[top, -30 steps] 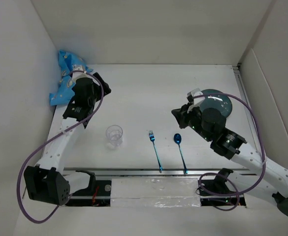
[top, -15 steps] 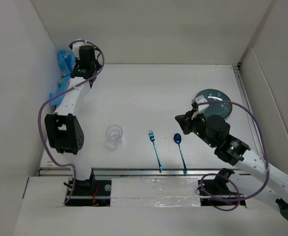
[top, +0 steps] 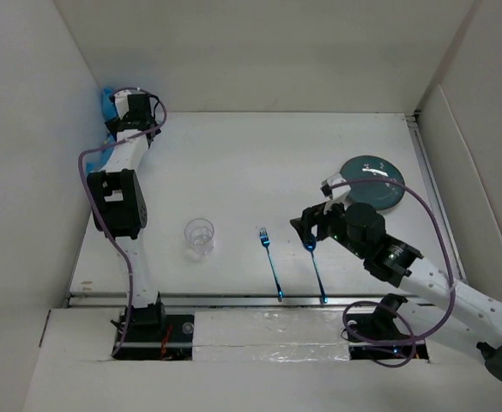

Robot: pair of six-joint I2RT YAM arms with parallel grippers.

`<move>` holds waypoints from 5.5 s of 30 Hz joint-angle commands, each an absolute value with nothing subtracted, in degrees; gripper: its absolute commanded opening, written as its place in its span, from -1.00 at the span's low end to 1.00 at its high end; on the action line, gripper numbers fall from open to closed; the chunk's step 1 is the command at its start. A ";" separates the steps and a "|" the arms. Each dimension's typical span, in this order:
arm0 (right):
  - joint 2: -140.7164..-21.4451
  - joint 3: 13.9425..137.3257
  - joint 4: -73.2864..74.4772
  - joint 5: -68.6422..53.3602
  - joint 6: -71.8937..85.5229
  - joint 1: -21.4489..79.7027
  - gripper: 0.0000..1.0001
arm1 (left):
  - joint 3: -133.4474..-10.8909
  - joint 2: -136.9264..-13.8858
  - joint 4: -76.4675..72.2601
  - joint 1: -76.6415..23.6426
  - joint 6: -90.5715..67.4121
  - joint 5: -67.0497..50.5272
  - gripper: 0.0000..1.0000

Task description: Set the dinner table for one person

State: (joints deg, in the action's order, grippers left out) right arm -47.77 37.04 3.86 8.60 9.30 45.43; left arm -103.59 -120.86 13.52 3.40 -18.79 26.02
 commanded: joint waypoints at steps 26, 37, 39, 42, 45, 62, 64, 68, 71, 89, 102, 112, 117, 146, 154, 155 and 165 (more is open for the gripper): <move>-61.78 40.51 -7.83 2.81 10.90 45.79 0.52 | -115.40 -119.98 6.34 -2.88 -18.89 10.82 -1.00; -60.03 46.75 -2.29 10.88 8.88 45.79 0.53 | -110.15 -106.19 0.36 -5.98 -27.41 -8.69 -1.00; -60.55 47.81 -1.59 13.00 8.70 45.79 0.55 | -107.68 -105.73 -2.81 -5.98 -27.95 -9.05 -1.00; -62.48 49.30 -0.35 15.90 9.05 45.27 0.51 | -106.70 -108.10 -1.58 -5.98 -27.43 -10.28 -1.00; -63.10 49.57 -0.26 16.61 9.75 45.26 0.08 | -105.91 -110.12 -1.58 -5.98 -28.12 -13.79 -1.00; -79.18 53.61 -7.12 12.57 13.80 40.52 0.14 | -122.62 -124.38 17.25 -22.15 -8.70 -5.03 0.41; -80.33 54.14 -6.77 11.78 13.62 40.52 -0.49 | -116.66 -118.78 14.08 -21.02 -11.49 1.91 0.39; -80.69 53.00 -7.90 10.55 13.80 39.91 -1.00 | -100.41 -106.46 0.64 -12.44 -22.10 7.11 0.31; -80.07 50.89 -9.32 8.97 13.62 39.38 -1.00 | -86.43 -98.54 -7.52 -2.25 -31.95 5.02 0.13; -77.52 45.09 -11.60 2.20 11.16 39.38 -0.11 | -81.65 -112.14 -5.36 9.32 -33.92 -1.93 0.40; -83.76 48.95 -13.01 1.49 11.69 39.38 -0.01 | -87.01 -121.11 -7.12 9.32 -37.44 5.19 0.02; -92.72 56.34 -13.54 1.14 13.10 39.38 0.04 | -90.35 -119.44 -9.23 8.00 -36.91 3.08 -1.00; -93.69 59.58 -13.28 0.44 13.27 38.15 0.11 | -90.69 -106.10 -13.71 1.16 -35.69 0.26 -1.00; -98.94 67.82 -16.27 -12.47 11.78 28.75 0.77 | -111.89 -97.64 -15.82 -14.06 -35.85 -14.14 -1.00; -109.60 82.79 -7.91 -12.22 10.37 27.07 -1.00 | -109.69 -101.16 -16.61 -6.69 -36.38 -17.74 -1.00; -108.90 82.62 -7.74 -11.35 10.20 26.55 -1.00 | -109.34 -102.47 -16.61 -4.50 -37.34 -18.71 -1.00; -86.06 73.57 -0.81 1.74 4.83 27.15 -1.00 | -104.75 -99.67 -19.34 0.09 -35.52 -22.15 -1.00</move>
State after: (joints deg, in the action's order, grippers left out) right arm -92.66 73.91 -1.17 -3.38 7.03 26.30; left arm -102.28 -104.27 -13.45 1.17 -37.45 -18.94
